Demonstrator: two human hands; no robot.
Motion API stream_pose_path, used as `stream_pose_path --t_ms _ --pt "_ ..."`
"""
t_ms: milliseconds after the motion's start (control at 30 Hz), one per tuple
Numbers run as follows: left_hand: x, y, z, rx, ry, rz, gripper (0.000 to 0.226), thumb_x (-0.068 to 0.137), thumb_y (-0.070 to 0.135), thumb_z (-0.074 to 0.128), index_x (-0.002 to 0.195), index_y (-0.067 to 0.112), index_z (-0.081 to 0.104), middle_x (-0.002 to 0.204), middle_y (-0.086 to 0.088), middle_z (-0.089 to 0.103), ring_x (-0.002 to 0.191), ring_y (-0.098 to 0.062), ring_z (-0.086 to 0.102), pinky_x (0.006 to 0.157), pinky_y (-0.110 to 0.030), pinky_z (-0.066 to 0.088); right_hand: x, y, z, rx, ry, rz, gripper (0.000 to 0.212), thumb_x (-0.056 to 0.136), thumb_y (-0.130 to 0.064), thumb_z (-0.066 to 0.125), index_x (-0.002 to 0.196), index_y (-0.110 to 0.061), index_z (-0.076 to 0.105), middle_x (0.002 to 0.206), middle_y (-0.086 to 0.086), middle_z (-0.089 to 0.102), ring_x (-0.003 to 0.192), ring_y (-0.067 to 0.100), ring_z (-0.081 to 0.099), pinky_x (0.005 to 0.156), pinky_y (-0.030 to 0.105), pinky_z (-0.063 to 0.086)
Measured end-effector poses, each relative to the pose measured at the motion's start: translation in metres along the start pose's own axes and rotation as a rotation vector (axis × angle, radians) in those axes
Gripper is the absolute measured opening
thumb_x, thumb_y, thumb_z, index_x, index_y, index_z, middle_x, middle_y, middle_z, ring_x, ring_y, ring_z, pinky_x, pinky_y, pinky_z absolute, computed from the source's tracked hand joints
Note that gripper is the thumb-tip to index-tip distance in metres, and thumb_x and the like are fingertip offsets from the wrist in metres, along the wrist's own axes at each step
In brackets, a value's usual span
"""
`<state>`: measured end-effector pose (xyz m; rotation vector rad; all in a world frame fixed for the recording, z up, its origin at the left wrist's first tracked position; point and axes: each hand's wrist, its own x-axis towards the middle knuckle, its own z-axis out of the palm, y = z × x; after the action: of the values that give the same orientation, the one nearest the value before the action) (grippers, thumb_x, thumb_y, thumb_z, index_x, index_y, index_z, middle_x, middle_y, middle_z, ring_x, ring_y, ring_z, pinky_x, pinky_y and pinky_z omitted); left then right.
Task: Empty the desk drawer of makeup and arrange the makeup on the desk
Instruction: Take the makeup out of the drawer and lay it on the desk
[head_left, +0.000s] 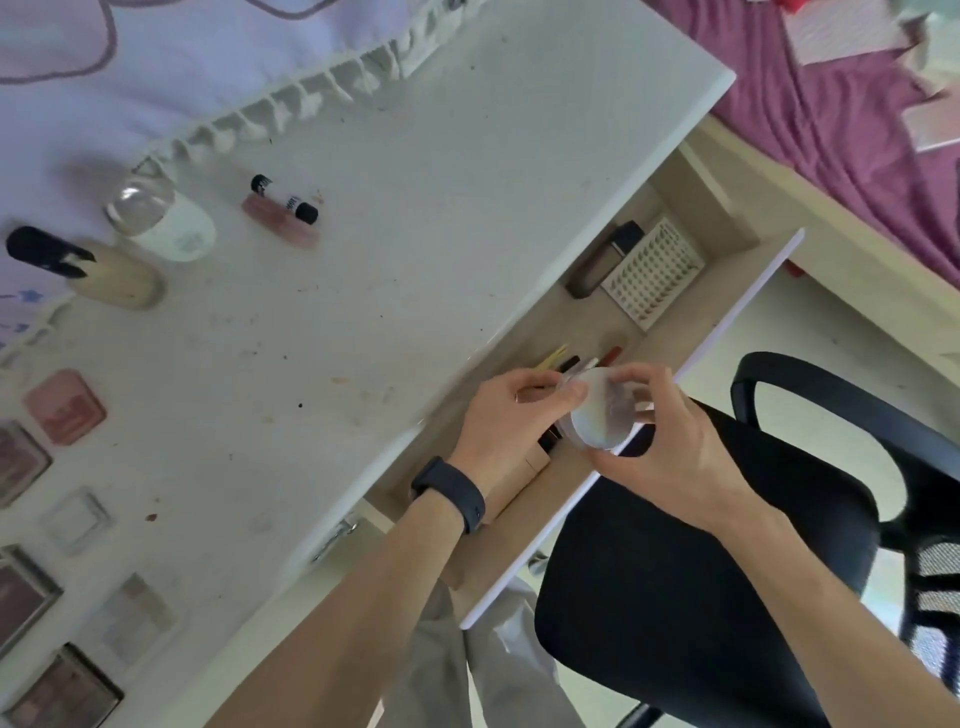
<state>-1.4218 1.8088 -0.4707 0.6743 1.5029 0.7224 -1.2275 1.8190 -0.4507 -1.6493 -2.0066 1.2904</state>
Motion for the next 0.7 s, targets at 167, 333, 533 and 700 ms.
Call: stream_pose_path --t_ms 167,333,533,700 --pt "-0.01 0.008 -0.024 0.043 0.075 0.116 0.017 0.08 0.043 0.076 0.095 0.036 0.075 0.088 0.022 0.074 0.076 0.006 0.069 0.06 -0.008 0.048 0.02 0.01 -0.012 0.342 -0.091 0.12 0.06 0.077 -0.01 0.085 0.123 -0.036 0.057 0.124 -0.017 0.065 0.114 0.004 0.065 0.092 0.023 0.056" --pt "-0.003 0.026 -0.057 -0.04 0.247 0.157 0.013 0.079 0.037 0.076 0.092 0.034 0.077 0.09 0.016 0.076 0.088 -0.006 0.072 0.075 -0.022 0.057 0.109 0.024 -0.008 0.044 0.015 0.331 0.058 0.089 -0.041 0.069 0.139 -0.024 0.047 0.124 -0.013 0.055 0.11 0.011 0.059 0.091 0.035 0.051" --pt "-0.004 0.028 -0.102 -0.166 0.409 0.084 0.018 0.085 0.027 0.071 0.07 0.031 0.078 0.078 0.005 0.072 0.079 -0.014 0.068 0.074 -0.025 0.059 0.208 0.036 0.024 -0.039 0.224 0.611 0.094 0.093 -0.053 0.059 0.156 0.001 0.014 0.143 0.022 0.05 0.126 0.041 0.054 0.084 0.038 0.044" --pt "-0.017 0.017 -0.137 -0.14 0.465 0.09 0.013 0.084 0.03 0.07 0.073 0.029 0.077 0.076 0.006 0.07 0.081 -0.014 0.07 0.075 -0.026 0.058 0.227 0.045 0.03 -0.032 0.349 0.708 0.08 0.092 -0.045 0.062 0.15 -0.002 0.027 0.142 0.025 0.05 0.123 0.04 0.056 0.077 0.037 0.042"
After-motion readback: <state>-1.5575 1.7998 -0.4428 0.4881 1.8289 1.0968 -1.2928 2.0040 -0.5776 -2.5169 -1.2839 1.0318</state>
